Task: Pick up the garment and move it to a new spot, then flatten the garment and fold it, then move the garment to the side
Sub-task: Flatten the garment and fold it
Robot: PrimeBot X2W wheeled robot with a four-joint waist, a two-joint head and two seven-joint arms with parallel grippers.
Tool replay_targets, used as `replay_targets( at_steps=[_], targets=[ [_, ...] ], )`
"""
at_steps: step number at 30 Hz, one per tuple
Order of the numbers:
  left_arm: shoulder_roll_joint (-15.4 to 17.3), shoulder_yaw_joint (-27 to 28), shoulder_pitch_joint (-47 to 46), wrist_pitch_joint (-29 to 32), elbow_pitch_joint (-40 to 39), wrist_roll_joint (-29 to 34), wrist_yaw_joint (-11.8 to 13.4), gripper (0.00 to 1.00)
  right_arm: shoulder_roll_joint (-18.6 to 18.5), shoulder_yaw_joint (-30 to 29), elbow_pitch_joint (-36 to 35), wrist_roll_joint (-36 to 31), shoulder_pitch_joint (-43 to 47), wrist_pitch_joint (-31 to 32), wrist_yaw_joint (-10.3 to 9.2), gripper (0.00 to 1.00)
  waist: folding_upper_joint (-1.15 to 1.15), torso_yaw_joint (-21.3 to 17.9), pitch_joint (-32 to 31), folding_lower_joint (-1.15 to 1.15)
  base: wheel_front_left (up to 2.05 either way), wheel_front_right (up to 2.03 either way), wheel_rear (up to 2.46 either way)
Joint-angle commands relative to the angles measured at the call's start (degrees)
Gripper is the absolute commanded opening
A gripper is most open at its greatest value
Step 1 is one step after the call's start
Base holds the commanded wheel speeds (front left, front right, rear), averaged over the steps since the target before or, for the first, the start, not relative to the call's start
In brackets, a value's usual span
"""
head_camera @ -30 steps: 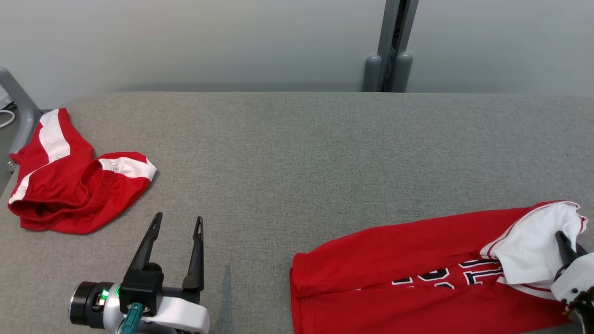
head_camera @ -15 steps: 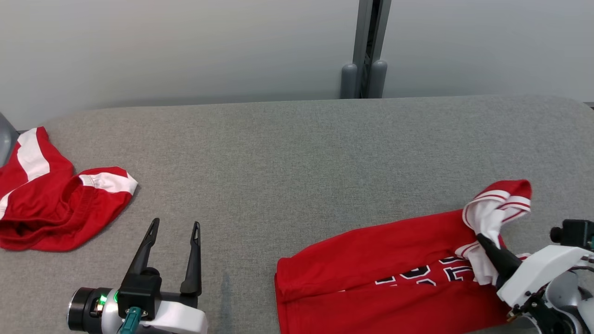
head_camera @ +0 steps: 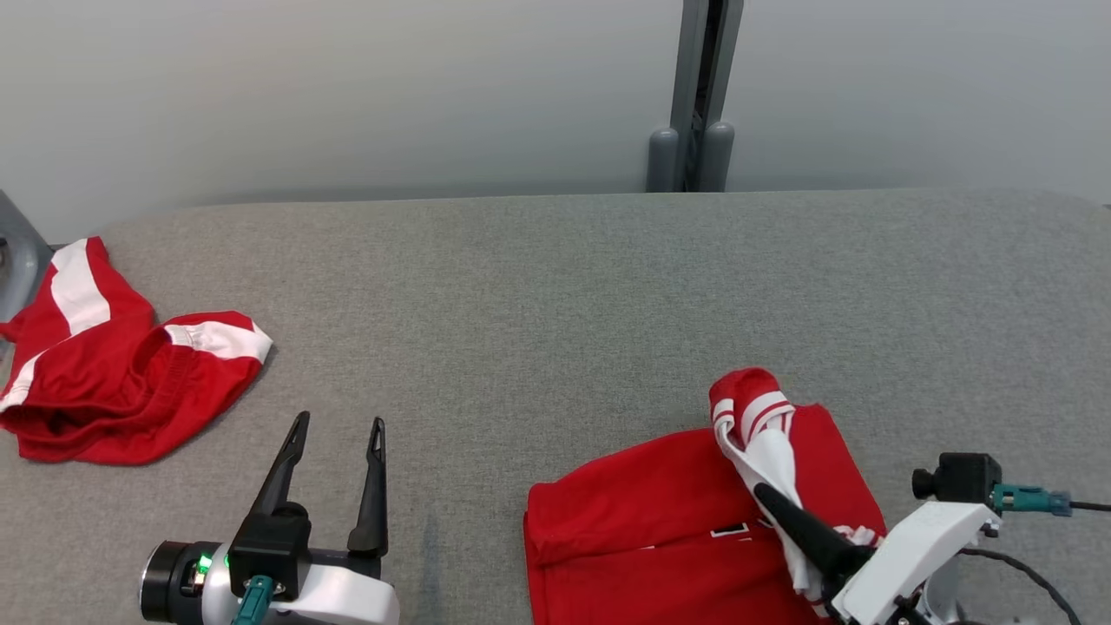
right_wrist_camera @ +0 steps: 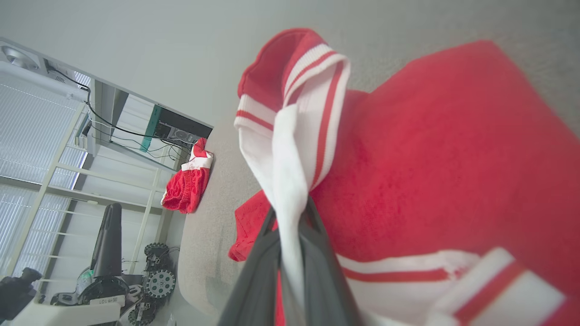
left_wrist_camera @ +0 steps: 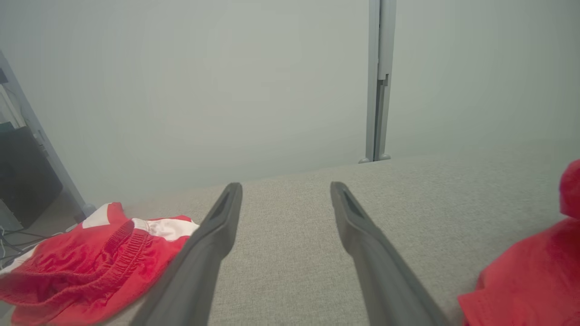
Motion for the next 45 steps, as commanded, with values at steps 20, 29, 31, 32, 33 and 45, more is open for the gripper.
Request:
replay_targets(
  at_steps=[20, 29, 31, 32, 33, 45],
  targets=[
    [-0.4, -0.8, -0.6, -0.2, 0.6, -0.9, -0.1, 1.0, 0.1, 22.0, 14.1, 18.4, -6.9, -17.5, 0.07, 0.0, 0.0, 7.4, 1.3, 0.0, 0.0, 0.0, 0.0],
    [-0.5, -1.1, 0.1, -0.2, 1.0, -1.3, 0.0, 1.0, 0.1, 26.3, 19.8, 20.4, -10.2, -19.4, 0.07, 1.0, 0.0, 8.9, 1.1, 0.0, 0.0, 0.0, 0.0],
    [-0.5, -1.2, 0.3, -0.2, 1.1, -1.4, 0.0, 1.0, 0.1, 27.4, 19.4, 21.0, -10.6, -19.2, 0.07, 1.0, 0.0, 8.9, 1.0, 0.0, 0.0, 0.0, 0.0],
    [-0.5, -1.1, 0.4, -0.2, 1.1, -1.3, 0.0, 1.0, 0.1, 27.8, 19.3, 21.2, -10.6, -19.1, 0.07, 1.0, 0.0, 8.9, 0.8, 0.0, 0.0, 0.0, 0.0],
    [-0.5, -1.1, 0.6, -0.2, 1.2, -1.3, 0.0, 1.0, 0.1, 28.5, 19.1, 21.3, -10.8, -19.0, 0.07, 1.0, 0.0, 8.9, 0.6, 0.0, 0.0, 0.0, 0.0],
    [-0.5, -0.4, 1.3, -0.2, 1.6, -1.0, -0.5, 1.0, 0.1, 34.6, 13.6, 22.6, -10.4, -18.4, 0.07, 1.0, 0.0, 7.9, -1.5, 0.0, 0.0, 0.0, 0.0]
  ],
)
